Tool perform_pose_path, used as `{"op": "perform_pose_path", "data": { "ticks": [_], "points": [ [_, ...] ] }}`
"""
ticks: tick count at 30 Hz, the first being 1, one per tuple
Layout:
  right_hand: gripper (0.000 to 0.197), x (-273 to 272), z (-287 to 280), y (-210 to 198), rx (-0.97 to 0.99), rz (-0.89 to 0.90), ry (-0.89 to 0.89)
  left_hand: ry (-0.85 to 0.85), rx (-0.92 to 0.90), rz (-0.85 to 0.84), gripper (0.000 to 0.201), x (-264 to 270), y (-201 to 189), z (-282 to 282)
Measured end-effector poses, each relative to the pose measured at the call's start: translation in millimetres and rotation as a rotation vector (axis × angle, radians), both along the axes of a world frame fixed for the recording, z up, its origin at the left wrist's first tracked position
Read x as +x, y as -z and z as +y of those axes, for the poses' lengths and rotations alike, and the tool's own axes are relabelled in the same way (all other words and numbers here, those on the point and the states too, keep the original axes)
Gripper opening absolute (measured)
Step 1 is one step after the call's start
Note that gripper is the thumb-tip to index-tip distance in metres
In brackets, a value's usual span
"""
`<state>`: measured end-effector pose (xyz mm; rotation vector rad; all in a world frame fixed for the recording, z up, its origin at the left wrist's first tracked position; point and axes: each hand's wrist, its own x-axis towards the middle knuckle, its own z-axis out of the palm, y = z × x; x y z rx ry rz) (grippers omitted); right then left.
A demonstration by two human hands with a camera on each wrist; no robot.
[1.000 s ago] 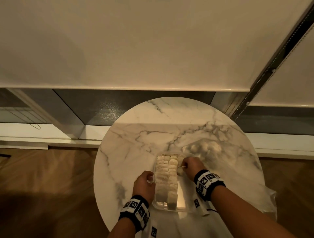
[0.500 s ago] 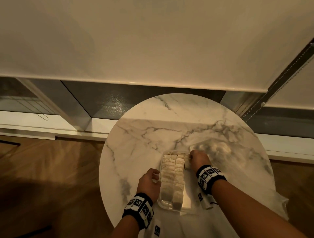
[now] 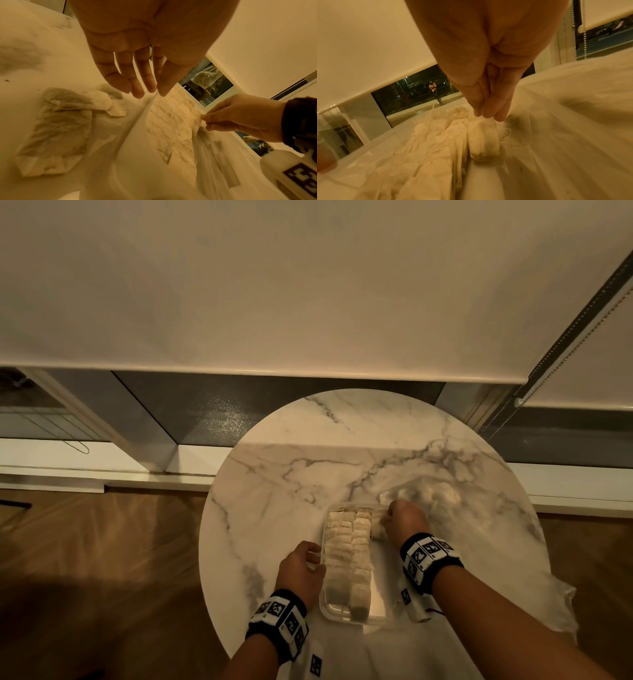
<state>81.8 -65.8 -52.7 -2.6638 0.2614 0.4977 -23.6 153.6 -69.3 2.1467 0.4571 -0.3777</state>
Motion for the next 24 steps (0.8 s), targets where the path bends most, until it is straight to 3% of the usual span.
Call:
{"op": "perform_pose_path", "data": {
  "ticks": [6,9,14,24],
  "points": [
    [0.020,-25.5,-7.0,-11.2,0.106,-0.088,0.053,-0.178,-0.056,0.001,0.005,-4.8,6.5,24.1],
    [0.017,-46.3,-5.0,-14.5,0.143,-0.102,0.038,-0.237,-0.045,0.012,0.012,-8.9,10.7,40.7],
    [0.018,-79.4,6.9,-14.6,0.225,-0.096,-0.010,0.027,0.148,0.026,0.026,-27.3,23.4,59.9],
    [0.014,-118.3,26.9,-7.6,0.223,0.000,-0.091,0.205,0.312,0.034,0.026,-45.0,37.7,61.2]
  ]
}}
